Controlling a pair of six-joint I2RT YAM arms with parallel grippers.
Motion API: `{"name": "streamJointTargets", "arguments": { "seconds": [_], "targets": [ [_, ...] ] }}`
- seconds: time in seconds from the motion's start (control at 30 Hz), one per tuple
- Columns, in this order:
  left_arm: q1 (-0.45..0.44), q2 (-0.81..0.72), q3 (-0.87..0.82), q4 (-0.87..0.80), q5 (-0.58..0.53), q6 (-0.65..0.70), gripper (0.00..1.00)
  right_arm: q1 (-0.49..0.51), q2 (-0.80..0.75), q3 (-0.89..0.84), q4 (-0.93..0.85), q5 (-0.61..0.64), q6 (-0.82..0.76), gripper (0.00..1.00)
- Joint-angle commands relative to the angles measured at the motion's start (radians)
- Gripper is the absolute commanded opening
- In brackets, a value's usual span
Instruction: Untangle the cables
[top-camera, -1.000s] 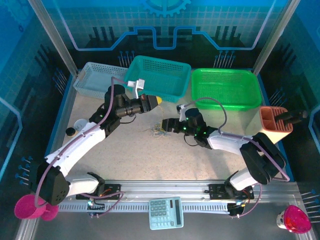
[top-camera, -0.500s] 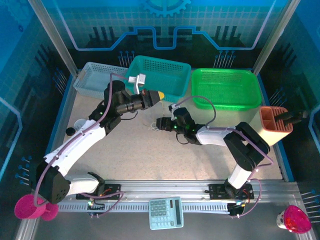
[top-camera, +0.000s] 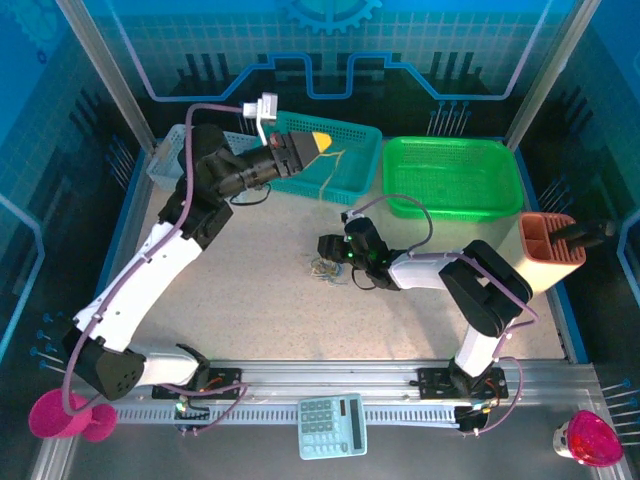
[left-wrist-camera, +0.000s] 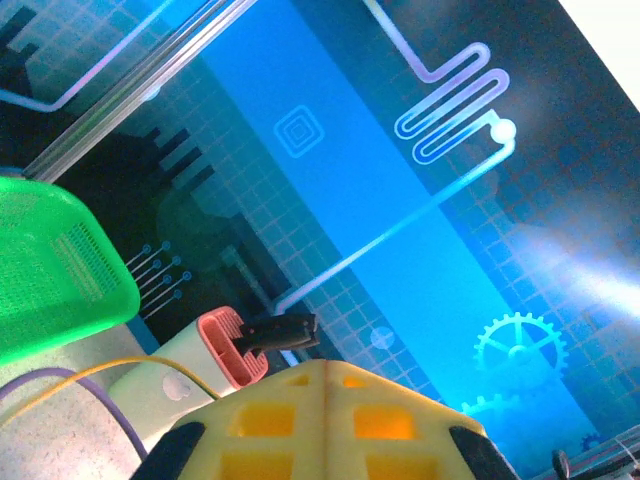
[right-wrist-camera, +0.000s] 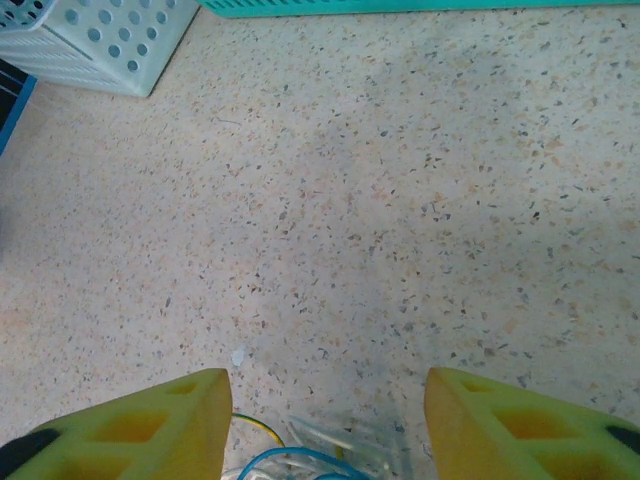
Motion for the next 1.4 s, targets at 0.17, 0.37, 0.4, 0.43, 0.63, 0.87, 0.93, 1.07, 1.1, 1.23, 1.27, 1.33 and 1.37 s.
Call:
{"name": "streamJointTargets", "arguments": {
  "seconds": [0.17, 0.37, 0.4, 0.43, 0.63, 0.87, 0.93, 1.07, 1.1, 1.23, 1.27, 1.33, 1.37],
  "targets": [
    [0.001, 0.037, 0.103, -0.142, -0.058, 0.136, 0.0, 0.01, -0.084, -0.048, -0.009, -0.006, -0.002, 0.69],
    [0.054, 0.06, 0.089, -0.153, -0.094, 0.171, 0.0, 0.007, -0.212, -0.06, -0.109, 0.0, -0.039, 0.72],
    [0.066, 0.063, 0.087, -0.155, -0.097, 0.176, 0.0, 0.007, -0.231, -0.061, -0.129, 0.005, -0.045, 0.72],
    [0.082, 0.068, 0.084, -0.156, -0.099, 0.178, 0.0, 0.006, -0.253, -0.062, -0.152, 0.01, -0.053, 0.72],
    [0.164, 0.084, 0.064, -0.143, -0.092, 0.186, 0.0, -0.011, -0.387, -0.082, -0.283, 0.035, -0.071, 0.74],
    [0.28, 0.123, 0.064, -0.16, -0.133, 0.209, 0.0, -0.032, -0.511, -0.081, -0.421, 0.047, -0.07, 0.9],
    [0.317, 0.142, 0.07, -0.164, -0.15, 0.215, 0.0, -0.036, -0.541, -0.081, -0.453, 0.067, -0.056, 0.99],
    [0.389, 0.191, 0.089, -0.165, -0.197, 0.243, 0.0, -0.05, -0.61, -0.093, -0.487, 0.084, -0.018, 1.0],
    [0.408, 0.209, 0.098, -0.165, -0.211, 0.255, 0.0, -0.053, -0.625, -0.09, -0.504, 0.096, -0.004, 1.0],
    [0.468, 0.284, 0.144, -0.174, -0.264, 0.296, 0.0, -0.056, -0.661, -0.06, -0.601, 0.141, 0.013, 1.0],
    [0.478, 0.307, 0.158, -0.177, -0.274, 0.303, 0.0, -0.056, -0.666, -0.055, -0.62, 0.15, 0.011, 1.0],
    [0.501, 0.363, 0.201, -0.193, -0.289, 0.318, 0.0, -0.056, -0.675, -0.046, -0.663, 0.171, 0.005, 1.0],
    [0.511, 0.389, 0.222, -0.204, -0.295, 0.325, 0.0, -0.057, -0.678, -0.046, -0.669, 0.172, -0.002, 1.0]
  ]
}}
